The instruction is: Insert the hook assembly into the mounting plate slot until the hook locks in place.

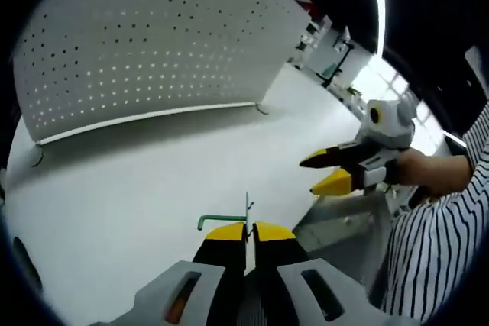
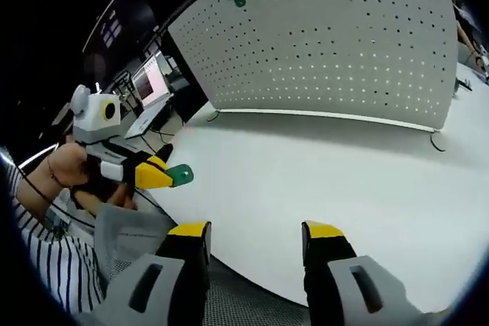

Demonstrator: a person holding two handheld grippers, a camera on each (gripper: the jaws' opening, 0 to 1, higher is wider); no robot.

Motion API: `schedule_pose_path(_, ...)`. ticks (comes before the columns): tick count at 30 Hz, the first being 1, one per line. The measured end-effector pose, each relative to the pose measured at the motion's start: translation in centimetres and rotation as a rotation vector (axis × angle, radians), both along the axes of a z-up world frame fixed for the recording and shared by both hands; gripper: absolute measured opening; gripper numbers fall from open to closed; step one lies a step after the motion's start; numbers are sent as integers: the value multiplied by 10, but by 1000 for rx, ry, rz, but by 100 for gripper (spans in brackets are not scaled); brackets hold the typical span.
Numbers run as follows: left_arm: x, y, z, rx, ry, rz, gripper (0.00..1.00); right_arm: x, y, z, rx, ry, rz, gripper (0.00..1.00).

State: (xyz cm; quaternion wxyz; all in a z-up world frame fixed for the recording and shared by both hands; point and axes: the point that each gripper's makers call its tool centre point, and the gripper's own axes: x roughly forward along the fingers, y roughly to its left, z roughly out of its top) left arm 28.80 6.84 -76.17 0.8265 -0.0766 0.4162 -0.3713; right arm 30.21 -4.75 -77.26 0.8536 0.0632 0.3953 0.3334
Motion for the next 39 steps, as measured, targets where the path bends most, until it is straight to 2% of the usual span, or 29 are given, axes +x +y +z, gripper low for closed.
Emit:
schedule_pose_path(4, -6, -1, 2, -3, -5, -39, 2, 4, 13, 9, 47, 23, 34, 40)
schedule_pose_path(7, -10, -1, 1, 17, -6, -83, 2, 5, 26, 16, 123, 77, 46, 40)
schedule_pose_path(13, -14, -3, 2, 21, -7, -138, 2, 13, 40, 18, 116, 92, 105, 38)
schedule_pose_path(15, -15, -5, 3, 15, -9, -159, 2, 16, 48, 22, 155, 127, 113, 37)
schedule_pose_path(16, -15, -6, 3, 7, -8, -165, 2, 15, 54, 23, 179, 167, 121, 36)
schedule_pose_path(20, -16, -11, 9, -38, -3, -201, 2, 19, 70, 22, 218, 248, 159, 31)
schedule_pose_path(22, -14, -13, 13, -58, -19, -218, 2, 19, 79, 21, 218, 279, 196, 30)
schedule_pose_path(26, -19, -20, 25, -114, -56, -311, 2, 13, 93, 17, 241, 365, 267, 28)
schedule_pose_path(31, -20, -25, 38, -185, -87, -353, 2, -1, 103, 23, 335, 546, 295, 19)
schedule_pose_path(32, -21, -26, 41, -202, -115, -378, 2, 0, 104, 23, 351, 564, 285, 19)
schedule_pose_path(33, -23, -28, 44, -214, -135, -413, 2, -4, 105, 25, 380, 610, 283, 18)
schedule_pose_path(34, -23, -29, 45, -226, -138, -408, 2, -10, 106, 28, 408, 672, 300, 17)
schedule_pose_path(37, -25, -30, 45, -249, -129, -418, 2, -22, 107, 34, 464, 782, 322, 13)
schedule_pose_path(39, -28, -32, 45, -258, -133, -445, 2, -21, 106, 33, 480, 796, 304, 6)
